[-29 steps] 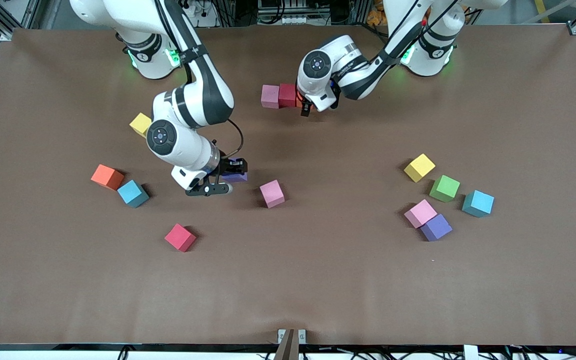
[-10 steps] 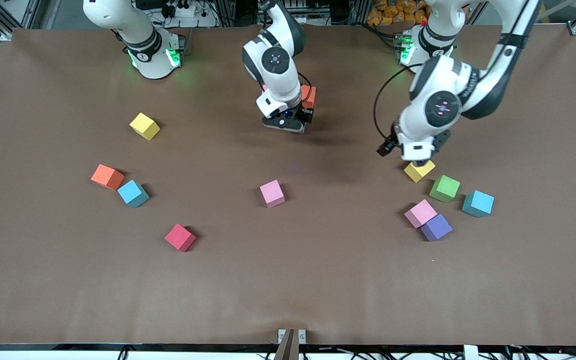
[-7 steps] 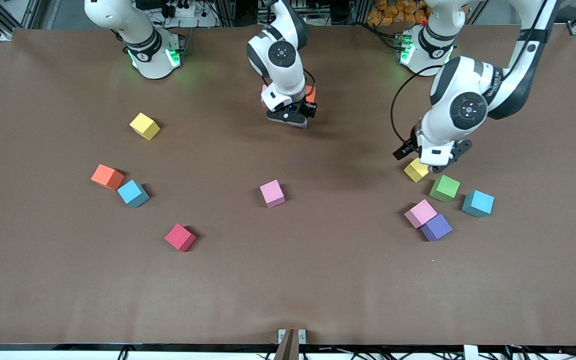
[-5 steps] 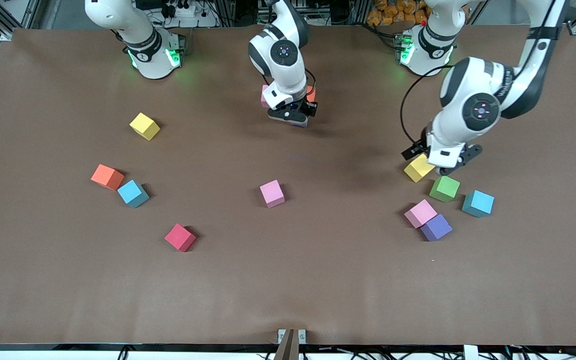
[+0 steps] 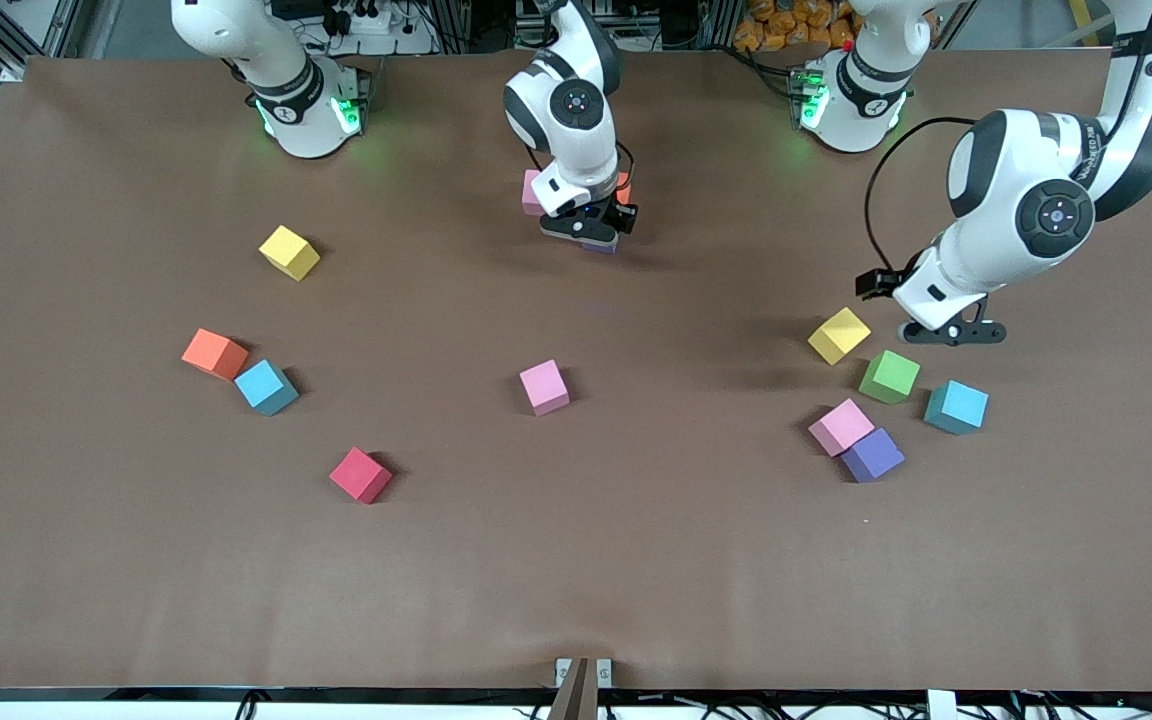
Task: Form number 2 with 11 blocks
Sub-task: 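Grasp the yellow cube with the left gripper while the right gripper lowers purple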
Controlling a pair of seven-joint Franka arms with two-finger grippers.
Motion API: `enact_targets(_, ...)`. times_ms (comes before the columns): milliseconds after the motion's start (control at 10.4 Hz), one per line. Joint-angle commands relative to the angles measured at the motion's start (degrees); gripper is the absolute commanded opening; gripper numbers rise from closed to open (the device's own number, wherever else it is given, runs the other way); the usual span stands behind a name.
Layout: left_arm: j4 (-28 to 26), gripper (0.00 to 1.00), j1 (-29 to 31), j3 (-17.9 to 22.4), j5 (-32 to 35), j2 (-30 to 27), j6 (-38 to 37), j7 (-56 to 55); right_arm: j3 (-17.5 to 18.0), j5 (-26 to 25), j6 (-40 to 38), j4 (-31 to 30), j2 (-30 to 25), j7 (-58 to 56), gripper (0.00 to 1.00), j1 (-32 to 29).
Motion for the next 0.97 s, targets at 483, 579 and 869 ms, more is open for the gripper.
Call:
enact_targets(483, -6.0, 1.0, -3.6, -0.5, 1.7, -2.3, 6.2, 38.1, -0.2, -1.1, 0.4, 1.8, 1.8, 0.8, 0.13, 1.1)
enact_targets(579, -8.1, 1.0, -3.8, -0.5, 1.7, -2.3, 9.1, 38.1, -0.2, -1.2, 0.4, 1.9, 2.1, 0.8, 0.13, 1.4)
enact_targets(869, -12.2, 1.0, -3.9, -0.9, 2.4, -1.7, 16.4, 38.1, -0.2, -1.3, 0.4, 1.9, 2.2, 0.1, 0.19, 1.6)
